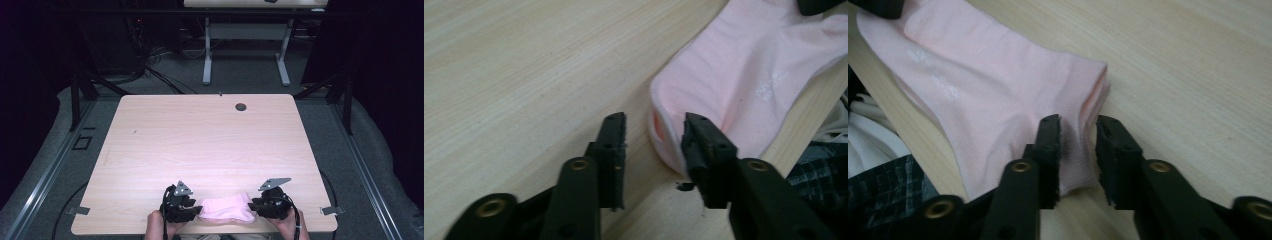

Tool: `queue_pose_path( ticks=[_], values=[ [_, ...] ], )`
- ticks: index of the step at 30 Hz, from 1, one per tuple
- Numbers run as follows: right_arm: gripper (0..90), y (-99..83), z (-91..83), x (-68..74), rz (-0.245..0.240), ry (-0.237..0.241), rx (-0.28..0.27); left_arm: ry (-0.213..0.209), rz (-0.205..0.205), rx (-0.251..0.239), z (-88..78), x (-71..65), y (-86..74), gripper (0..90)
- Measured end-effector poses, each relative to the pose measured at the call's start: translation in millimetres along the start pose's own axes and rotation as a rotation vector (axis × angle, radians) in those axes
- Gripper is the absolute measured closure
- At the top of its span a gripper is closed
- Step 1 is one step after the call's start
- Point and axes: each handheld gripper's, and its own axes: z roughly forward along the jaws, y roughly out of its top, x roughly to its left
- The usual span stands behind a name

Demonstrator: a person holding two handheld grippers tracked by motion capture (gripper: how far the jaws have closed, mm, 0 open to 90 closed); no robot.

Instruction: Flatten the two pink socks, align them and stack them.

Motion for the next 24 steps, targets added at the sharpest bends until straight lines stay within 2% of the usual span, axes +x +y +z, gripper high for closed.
queue_pose_path(
  ticks=[2,4,7,11,13,18,24],
  values=[
    [63.1,0.0,-3.7,-0.9,0.008,0.007,-0.026,0.006,0.000,-0.009,-3.8,2.9,0.6,48.8],
    [52.3,0.7,-8.2,-2.3,0.011,-0.004,-0.049,0.021,-0.002,-0.019,-7.5,5.7,1.7,39.4],
    [41.1,1.9,-16.4,-4.8,0.018,-0.025,-0.086,0.039,-0.005,-0.038,-13.6,11.1,4.3,30.7],
    [20.6,2.9,-27.8,-11.3,0.023,-0.071,-0.133,0.079,-0.008,-0.056,-21.7,20.1,6.4,17.2],
    [16.6,1.9,-32.3,-15.8,0.031,-0.097,-0.144,0.096,-0.008,-0.065,-26.8,27.0,5.1,15.3],
    [12.6,-5.6,-43.6,-29.8,0.065,-0.150,-0.179,0.148,-0.049,-0.087,-36.7,44.0,-1.4,11.4],
    [7.8,-15.5,-50.5,-45.9,0.101,-0.207,-0.190,0.211,-0.082,-0.083,-41.1,64.7,-10.9,6.5]
  ],
)
